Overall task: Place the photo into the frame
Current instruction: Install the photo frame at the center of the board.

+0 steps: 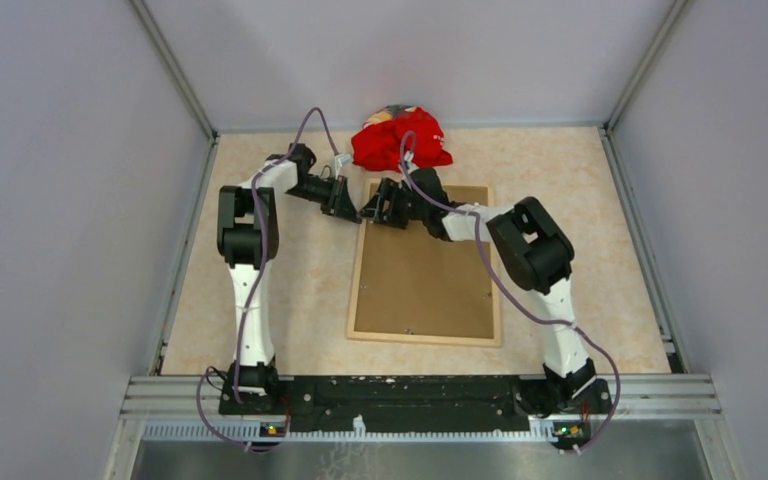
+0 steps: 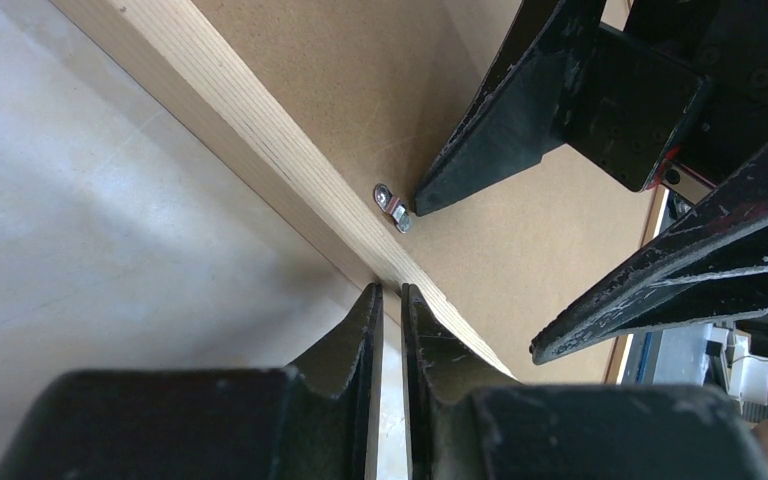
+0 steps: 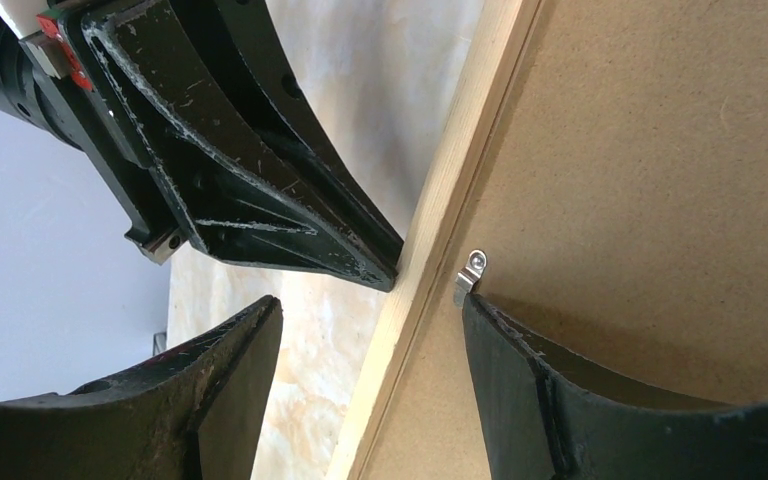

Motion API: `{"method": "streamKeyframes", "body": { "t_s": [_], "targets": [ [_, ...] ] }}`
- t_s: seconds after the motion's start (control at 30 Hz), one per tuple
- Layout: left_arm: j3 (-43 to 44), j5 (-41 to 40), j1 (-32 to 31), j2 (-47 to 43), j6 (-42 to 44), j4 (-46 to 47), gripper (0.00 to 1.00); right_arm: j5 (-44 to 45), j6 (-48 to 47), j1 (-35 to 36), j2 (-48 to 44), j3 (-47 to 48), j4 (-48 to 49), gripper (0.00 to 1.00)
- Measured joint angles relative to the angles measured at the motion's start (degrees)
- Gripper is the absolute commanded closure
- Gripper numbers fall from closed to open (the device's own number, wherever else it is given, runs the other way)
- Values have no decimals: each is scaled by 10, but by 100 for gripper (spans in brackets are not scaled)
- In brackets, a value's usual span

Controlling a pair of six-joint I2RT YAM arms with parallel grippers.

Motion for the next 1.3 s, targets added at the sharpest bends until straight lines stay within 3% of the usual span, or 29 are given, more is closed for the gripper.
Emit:
{"method": "streamKeyframes", "body": {
  "t_s": [1.0,1.3],
  "targets": [
    [-12,1,0,-7,9,11,84,-12,28,7,31,30,18,33],
    [-16,1,0,-10,16,11,84,-4,11,-1,-24,-44,16,33]
  ]
}}
